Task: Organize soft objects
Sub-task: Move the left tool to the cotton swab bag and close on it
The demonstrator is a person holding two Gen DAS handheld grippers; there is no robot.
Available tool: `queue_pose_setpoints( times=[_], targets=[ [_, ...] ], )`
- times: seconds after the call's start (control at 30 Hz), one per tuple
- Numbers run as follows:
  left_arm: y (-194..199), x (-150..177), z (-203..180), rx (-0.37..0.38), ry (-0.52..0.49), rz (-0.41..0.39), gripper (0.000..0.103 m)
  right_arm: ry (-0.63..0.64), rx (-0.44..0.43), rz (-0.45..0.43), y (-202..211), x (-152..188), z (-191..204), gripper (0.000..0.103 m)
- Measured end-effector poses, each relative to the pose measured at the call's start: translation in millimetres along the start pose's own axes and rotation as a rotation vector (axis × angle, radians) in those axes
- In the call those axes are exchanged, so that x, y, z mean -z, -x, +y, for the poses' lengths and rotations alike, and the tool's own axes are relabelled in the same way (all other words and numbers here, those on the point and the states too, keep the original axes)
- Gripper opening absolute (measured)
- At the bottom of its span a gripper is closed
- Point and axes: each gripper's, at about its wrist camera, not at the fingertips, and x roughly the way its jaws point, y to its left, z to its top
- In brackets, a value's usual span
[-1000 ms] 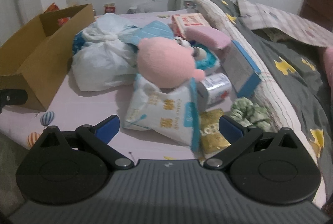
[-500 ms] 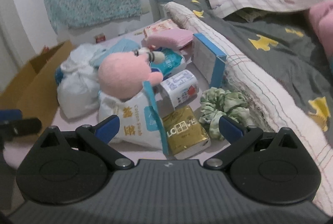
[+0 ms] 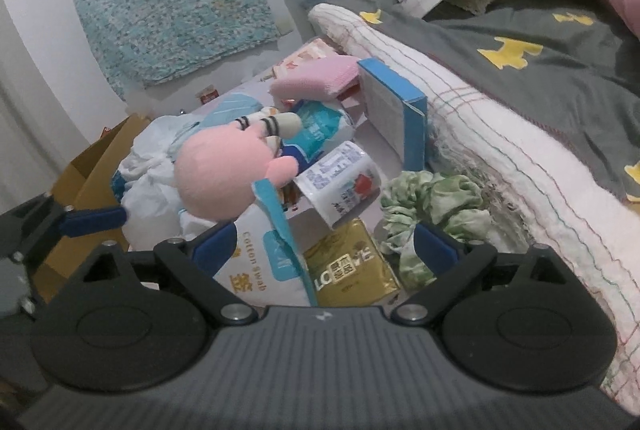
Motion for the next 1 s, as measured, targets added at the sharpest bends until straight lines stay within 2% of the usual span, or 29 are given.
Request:
queue_pose_setpoints(
  times=[0.13,0.23,0.37,0.5,0.6,0.73,0.87,1.0],
  targets=[
    [-33,-3,-13,0.032,-0.129,0.072,0.092,-0.015,-0.002,0.005,-8,-1,-5,0.096],
    [-53,-3,-15,0.060,-0.159,0.127,0.086,-0.027,-0.002,0.009,-12,-1,-10,0.096],
    [-65,-1,-15,0.065,-0.176,0.148,0.083,-0.041,0.001,0.015,-16,0,-16,0.096],
    [-72,-1,-10,0.064,-0.145,0.166,0.074,-0.052,-0.003,0.020,-20,0,-19,0.096],
    [-69,-3,-4,0.073,-0.112,0.166,0.062,-0.052,-0.005,0.019,-20,0,-19,0.096],
    [-63,-4,3,0.088,-0.057,0.161,0.039,-0.051,-0.010,0.013,-20,0,-19,0.096],
    [-54,-4,10,0.109,0.008,0.150,0.025,-0.051,-0.011,0.007,-16,1,-18,0.096],
    [-48,-3,15,0.128,0.052,0.138,0.018,-0.047,-0.017,0.001,-10,2,-16,0.096]
  ],
)
